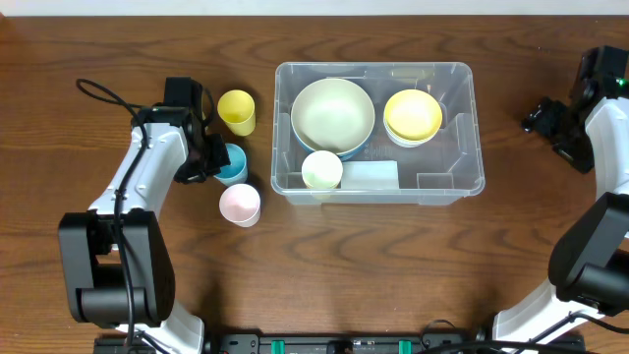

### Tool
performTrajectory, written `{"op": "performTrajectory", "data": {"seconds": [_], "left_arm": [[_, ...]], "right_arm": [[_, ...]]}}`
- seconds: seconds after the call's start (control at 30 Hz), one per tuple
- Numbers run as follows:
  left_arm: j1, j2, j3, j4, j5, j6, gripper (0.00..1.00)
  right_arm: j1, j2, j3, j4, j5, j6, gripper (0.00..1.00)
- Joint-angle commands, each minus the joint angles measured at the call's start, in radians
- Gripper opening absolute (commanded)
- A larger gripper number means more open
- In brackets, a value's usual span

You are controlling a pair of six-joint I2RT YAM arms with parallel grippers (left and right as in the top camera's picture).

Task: Pack container
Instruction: 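Move the left gripper to the blue cup and grasp it, then carry the blue cup into the bin and stack it on the white cup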

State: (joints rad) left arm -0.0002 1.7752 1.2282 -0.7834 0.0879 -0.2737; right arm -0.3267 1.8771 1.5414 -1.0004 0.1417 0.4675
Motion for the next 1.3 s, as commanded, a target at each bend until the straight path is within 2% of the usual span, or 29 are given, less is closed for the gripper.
{"op": "performTrajectory", "data": {"seconds": [0.0,0.33,0.53,0.67,0.83,0.93,1.03,1.27], "left_arm": [[0.004,0.009,0.000,0.005,0.028,-0.002,0.06],[0.051,-0.051,0.063,-0.042,0.023,0.004,0.06],[0.130,-0.198,0.161,-0.134,0.016,0.013,0.06],[0.123,-0.334,0.188,-0.143,0.037,0.011,0.06],[0.017,-0.486,0.188,-0.116,0.144,0.052,0.06],[-0.086,-0.523,0.188,-0.113,0.148,0.078,0.06],[-0.196,-0.518,0.188,-0.113,0.148,0.084,0.06],[-0.390,-0.428,0.188,-0.113,0.136,0.182,0.06]], "right_arm": [[0.000,0.007,-0.005,0.002,0.004,0.018,0.99],[0.000,0.007,-0.005,0.002,0.004,0.018,0.99],[0.000,0.007,-0.005,0.002,0.004,0.018,0.99],[0.000,0.007,-0.005,0.002,0.004,0.018,0.99],[0.000,0.007,-0.005,0.002,0.004,0.018,0.99],[0.000,0.007,-0.005,0.002,0.004,0.018,0.99],[0.000,0.007,-0.005,0.002,0.004,0.018,0.99],[0.000,0.007,-0.005,0.002,0.004,0.018,0.99]]}}
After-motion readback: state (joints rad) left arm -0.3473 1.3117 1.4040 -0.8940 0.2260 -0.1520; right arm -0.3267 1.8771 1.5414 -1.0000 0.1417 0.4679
